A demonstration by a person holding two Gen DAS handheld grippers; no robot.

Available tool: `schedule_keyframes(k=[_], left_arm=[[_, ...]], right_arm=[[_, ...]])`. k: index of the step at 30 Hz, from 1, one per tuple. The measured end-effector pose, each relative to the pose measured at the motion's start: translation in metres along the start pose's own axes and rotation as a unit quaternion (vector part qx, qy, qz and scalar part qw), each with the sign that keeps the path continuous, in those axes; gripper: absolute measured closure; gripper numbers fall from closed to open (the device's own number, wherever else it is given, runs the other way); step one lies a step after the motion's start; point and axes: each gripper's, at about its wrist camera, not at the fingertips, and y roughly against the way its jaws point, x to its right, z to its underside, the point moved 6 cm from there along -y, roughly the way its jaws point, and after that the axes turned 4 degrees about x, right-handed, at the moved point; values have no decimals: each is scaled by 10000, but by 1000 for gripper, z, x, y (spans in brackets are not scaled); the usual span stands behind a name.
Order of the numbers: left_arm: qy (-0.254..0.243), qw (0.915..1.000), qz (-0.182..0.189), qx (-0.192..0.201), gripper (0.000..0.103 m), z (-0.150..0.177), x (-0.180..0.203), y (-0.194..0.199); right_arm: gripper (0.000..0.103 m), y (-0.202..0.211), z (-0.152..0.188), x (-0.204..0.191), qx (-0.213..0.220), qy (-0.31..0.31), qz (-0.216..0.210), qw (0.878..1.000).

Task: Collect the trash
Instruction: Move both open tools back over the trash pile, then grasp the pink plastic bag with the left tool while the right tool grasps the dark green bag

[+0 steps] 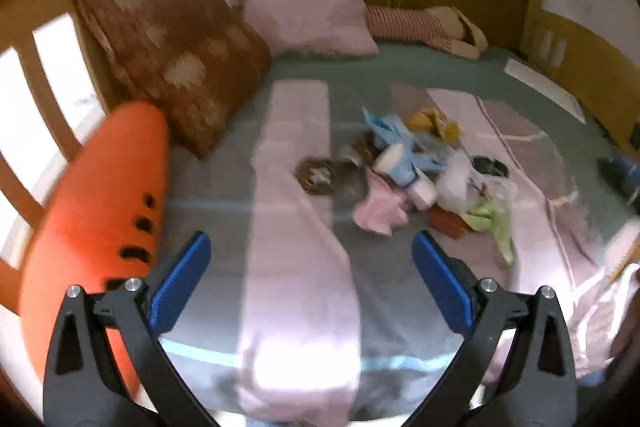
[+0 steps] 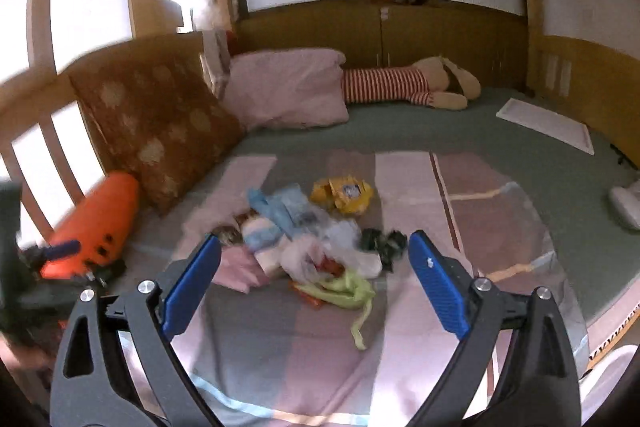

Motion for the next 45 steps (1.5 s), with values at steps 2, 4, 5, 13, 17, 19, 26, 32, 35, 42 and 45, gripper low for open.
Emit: schedule_keyframes(k=[2,4,5,13,17,19,26,32,35,42,45], left_arm=[[11,9998,184,47,3,4,1,4],[-87,9997,224,76,3,7,5,10],[-126,9995,275,90,3,6,9,11],[-145,9991,404,-10,3,11,18,14],[-122,9992,372,-39,3,10,16,12],[-128,9992,381,-62,3,11,17,11],[-194,9991,376,-68,3,13,20,11],[-192,9991,378,-78,3,12,20,11],[-222,9990,382,-82,3,13,21,11],[-318,9986,403,-129,3,17,27,8],[-369,9984,397,-158,3,18,30,6]], right_arm=[[10,-4,6,4,-205,-202,-159,9995],[10,1,2,7,-107,-240,-120,9996],[10,3,0,9,-74,-255,-114,9996],[10,3,3,5,-181,-230,-217,9993],[10,2,5,2,-211,-203,-255,9992],[10,2,4,2,-211,-211,-254,9992],[10,2,4,4,-207,-249,-244,9992],[10,1,5,3,-209,-253,-252,9991],[10,1,5,3,-198,-254,-239,9992],[10,2,4,4,-201,-264,-248,9991],[10,2,4,5,-184,-292,-242,9991]])
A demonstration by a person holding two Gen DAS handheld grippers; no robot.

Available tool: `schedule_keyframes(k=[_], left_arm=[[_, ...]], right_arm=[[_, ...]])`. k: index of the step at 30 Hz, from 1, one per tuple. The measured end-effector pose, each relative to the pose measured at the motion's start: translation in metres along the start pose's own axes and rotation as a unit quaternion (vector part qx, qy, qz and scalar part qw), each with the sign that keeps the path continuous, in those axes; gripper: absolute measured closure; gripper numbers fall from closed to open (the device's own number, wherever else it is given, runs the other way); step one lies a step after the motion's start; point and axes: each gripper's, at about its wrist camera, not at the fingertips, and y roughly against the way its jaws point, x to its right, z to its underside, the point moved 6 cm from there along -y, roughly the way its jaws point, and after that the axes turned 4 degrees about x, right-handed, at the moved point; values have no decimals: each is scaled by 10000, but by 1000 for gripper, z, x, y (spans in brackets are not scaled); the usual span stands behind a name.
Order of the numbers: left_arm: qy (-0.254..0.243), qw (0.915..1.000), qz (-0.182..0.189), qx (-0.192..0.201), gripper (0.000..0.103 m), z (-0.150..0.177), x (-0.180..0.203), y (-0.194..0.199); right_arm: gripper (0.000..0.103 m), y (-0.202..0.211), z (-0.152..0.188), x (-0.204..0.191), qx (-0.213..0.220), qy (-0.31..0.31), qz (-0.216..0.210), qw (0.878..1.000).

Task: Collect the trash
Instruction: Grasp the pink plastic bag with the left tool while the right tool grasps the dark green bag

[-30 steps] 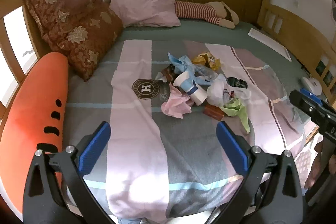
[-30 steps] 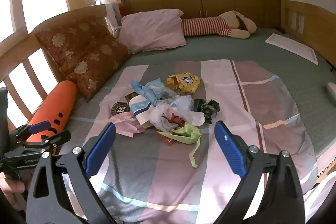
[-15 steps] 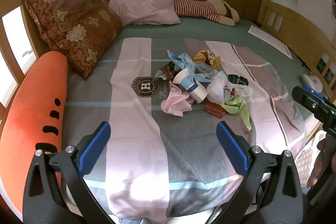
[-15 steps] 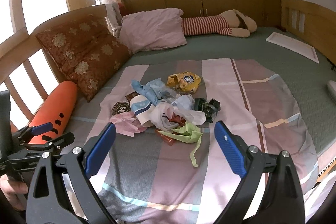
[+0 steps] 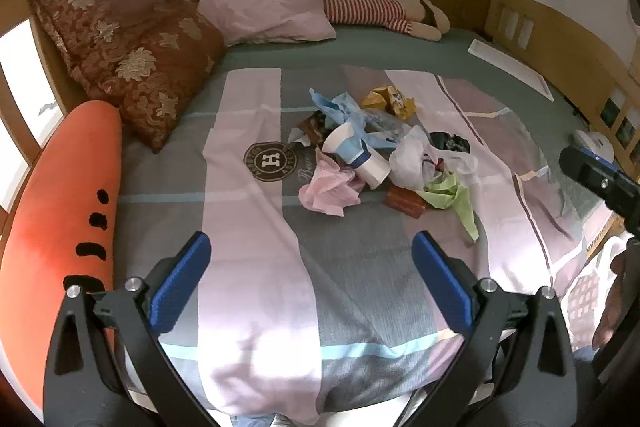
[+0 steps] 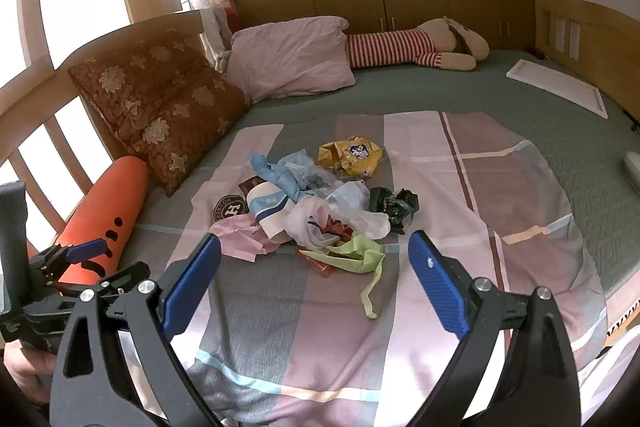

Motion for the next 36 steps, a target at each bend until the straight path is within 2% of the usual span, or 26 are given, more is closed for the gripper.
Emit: schedule_keyframes(k=[7,10,13,15,18,20,23,26,27,29,31,32,33,34,36], left_arm=[[-207,9997,-21,-91,3,-8,7,-15],[-470,9984,121,-292,3,-13,17,-36],[-647,9969,25,-444,3,-15,18,-59],[-815,9956,88,-456,3,-19,21,-74],[-765,9946,200,-668,3,-21,20,-99],[-655,9945,239,-776,3,-22,18,-112],[-688,9939,304,-812,3,-23,22,-126],[-773,9928,334,-848,5,-23,25,-141],[-744,9921,416,-920,9,-21,25,-147],[-677,9898,531,-1133,20,-16,25,-159],[-631,9862,595,-1413,50,-8,26,-172],[-594,9838,645,-1567,59,-3,25,-177],[-550,9822,689,-1659,75,-1,24,-180],[-516,9814,747,-1694,84,0,24,-180],[-520,9820,833,-1613,89,-7,22,-172]], right_arm=[[10,-4,-2,8,-59,-99,100,9999],[10,-7,-4,22,-77,-216,233,9995],[10,-14,-9,41,-113,-432,350,9984],[10,-23,-15,53,-143,-585,341,9976],[10,-44,-26,72,-237,-1016,164,9944],[10,-72,-27,86,-515,-1452,-37,9880],[11,-111,-25,102,-849,-1700,-29,9818],[11,-157,-13,122,-1215,-2246,-100,9668],[11,-175,-7,129,-1331,-2426,-96,9609],[11,-195,-1,135,-1489,-2447,-58,9581],[11,-219,8,137,-1738,-2461,-56,9535],[16,-228,14,138,-1864,-2517,-33,9497],[23,-233,18,139,-1923,-2578,-52,9469],[26,-238,21,140,-1995,-2678,-164,9424],[43,-243,24,137,-2060,-2797,-423,9368]])
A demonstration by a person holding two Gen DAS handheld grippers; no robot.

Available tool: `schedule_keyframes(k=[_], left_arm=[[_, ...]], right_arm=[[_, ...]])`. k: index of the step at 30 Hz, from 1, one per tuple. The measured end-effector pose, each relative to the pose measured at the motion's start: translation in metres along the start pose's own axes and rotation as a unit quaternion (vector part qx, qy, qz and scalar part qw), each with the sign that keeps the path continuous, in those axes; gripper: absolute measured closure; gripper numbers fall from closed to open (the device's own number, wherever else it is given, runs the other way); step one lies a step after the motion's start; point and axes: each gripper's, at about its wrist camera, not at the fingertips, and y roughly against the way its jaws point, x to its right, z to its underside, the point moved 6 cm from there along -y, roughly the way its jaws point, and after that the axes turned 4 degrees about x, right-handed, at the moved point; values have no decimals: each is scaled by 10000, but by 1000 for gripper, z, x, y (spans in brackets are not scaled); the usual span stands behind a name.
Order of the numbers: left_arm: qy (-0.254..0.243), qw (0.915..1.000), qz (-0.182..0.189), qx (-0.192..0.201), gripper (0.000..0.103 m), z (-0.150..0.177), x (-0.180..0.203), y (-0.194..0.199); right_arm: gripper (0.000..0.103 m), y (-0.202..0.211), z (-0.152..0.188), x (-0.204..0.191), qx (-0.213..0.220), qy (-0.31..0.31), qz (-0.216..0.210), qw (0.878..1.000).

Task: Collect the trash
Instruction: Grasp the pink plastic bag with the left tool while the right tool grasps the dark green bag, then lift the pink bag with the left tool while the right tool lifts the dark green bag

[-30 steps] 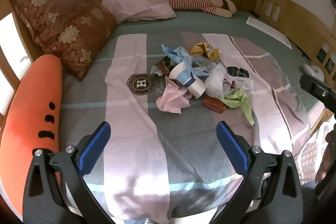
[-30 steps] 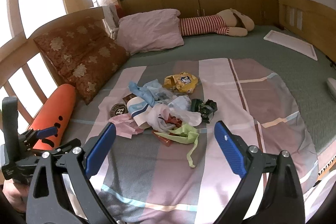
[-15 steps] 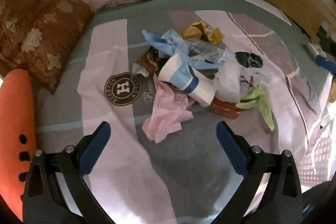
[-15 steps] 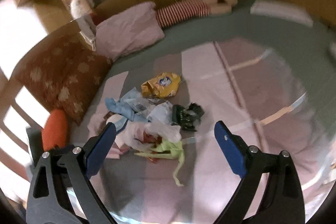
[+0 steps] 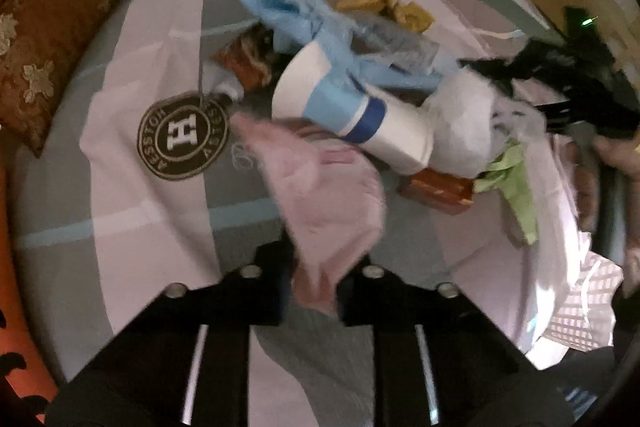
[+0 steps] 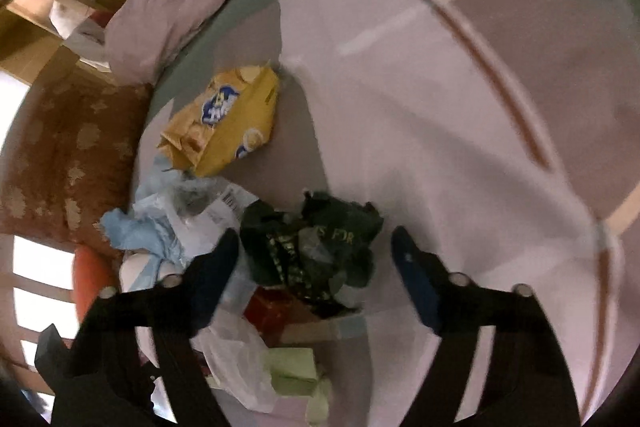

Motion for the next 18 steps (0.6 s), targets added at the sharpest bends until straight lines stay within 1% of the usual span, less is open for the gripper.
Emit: schedule_keyframes(k=[1,3,6,7,8,11,13,14,15,16,17,18], left_arm=[[0,10000,-32,68,89,-2,-2,8],[38,9992,168,347,90,-9,-3,34],[4,9949,357,939,90,-17,-3,86],[44,9919,435,1191,90,-18,-3,108],[67,9900,467,1328,90,-19,-1,120],[157,9793,564,1939,90,-20,6,165],[273,9723,447,2280,90,-17,9,186],[356,9690,441,2404,90,-13,12,195],[400,9670,427,2479,90,-10,14,201],[424,9655,368,2541,90,-5,17,205],[430,9638,241,2620,90,1,21,207],[429,9635,180,2637,90,2,22,208]], right_arm=[[44,2,0,-1,21,25,7,10000],[57,16,-1,-6,139,100,-10,9999],[61,54,-7,-25,539,315,-137,9980],[61,75,-7,-39,731,492,-209,9959],[61,90,-5,-50,863,657,-245,9938],[61,155,20,-91,1423,1425,-223,9793],[61,186,41,-109,1635,1662,-405,9716],[61,198,50,-115,1762,1798,-403,9669],[61,215,68,-127,1985,2086,-305,9572],[61,222,79,-131,2113,2238,-205,9512],[61,232,93,-136,2303,2419,-60,9426],[61,236,101,-138,2404,2496,18,9380]])
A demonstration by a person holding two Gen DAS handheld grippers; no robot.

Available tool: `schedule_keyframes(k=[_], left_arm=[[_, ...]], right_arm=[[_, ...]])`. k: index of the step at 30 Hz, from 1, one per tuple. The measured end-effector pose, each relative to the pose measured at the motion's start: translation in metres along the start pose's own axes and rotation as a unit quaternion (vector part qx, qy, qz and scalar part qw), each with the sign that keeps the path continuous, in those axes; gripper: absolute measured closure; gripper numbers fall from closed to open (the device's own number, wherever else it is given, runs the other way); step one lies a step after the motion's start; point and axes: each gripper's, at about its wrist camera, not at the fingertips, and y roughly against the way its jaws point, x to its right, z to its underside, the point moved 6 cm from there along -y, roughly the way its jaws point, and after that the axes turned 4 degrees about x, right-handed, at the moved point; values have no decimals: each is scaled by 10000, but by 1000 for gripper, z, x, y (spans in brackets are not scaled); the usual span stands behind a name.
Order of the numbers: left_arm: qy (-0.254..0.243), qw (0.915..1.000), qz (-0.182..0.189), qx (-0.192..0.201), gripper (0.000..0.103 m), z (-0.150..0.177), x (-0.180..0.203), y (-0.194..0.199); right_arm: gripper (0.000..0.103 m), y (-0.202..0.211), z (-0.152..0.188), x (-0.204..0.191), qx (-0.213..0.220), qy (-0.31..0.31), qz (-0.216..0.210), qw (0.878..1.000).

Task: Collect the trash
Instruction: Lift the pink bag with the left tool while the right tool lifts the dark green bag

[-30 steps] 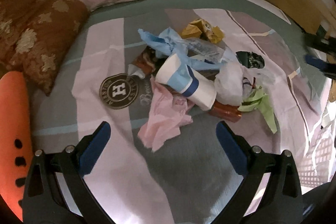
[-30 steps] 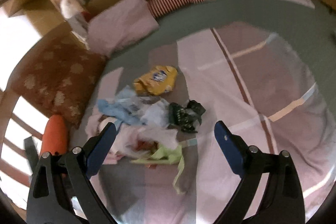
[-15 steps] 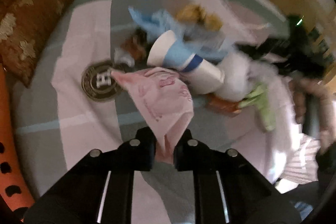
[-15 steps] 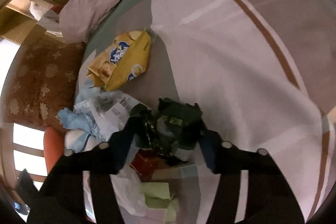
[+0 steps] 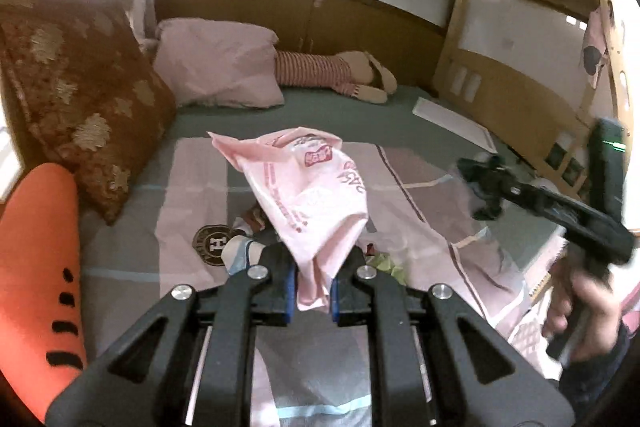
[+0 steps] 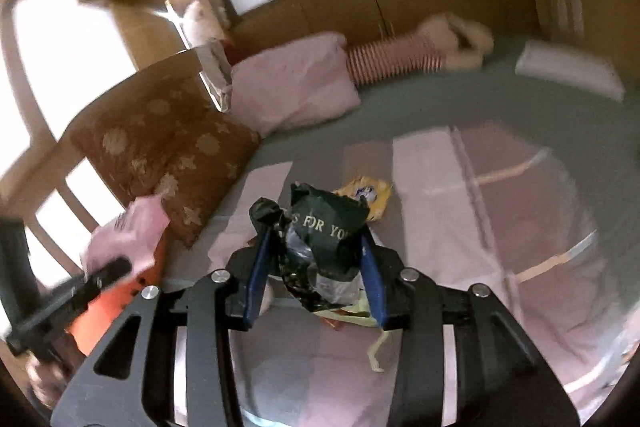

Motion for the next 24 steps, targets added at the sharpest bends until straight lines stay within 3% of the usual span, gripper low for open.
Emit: schedule_keyframes(k=[3,6,12,17,24], left_arm=[[31,9997,-225,23,90,11,4,3],[131,9998,-120,-133,90,18,9,-1],[67,9989,-362,-280,90,28,8,-12],[79,9978,-544,-365,90,31,0,-16],[76,9977,-559,-367,90,32,0,-16]], right_arm=[[61,22,15,-11,222,159,158,9995],[61,17,18,-17,202,301,117,9993],[61,-3,26,-8,-40,286,131,9995],[61,0,24,-6,27,219,116,9997],[61,-3,25,-12,-59,290,64,9995]])
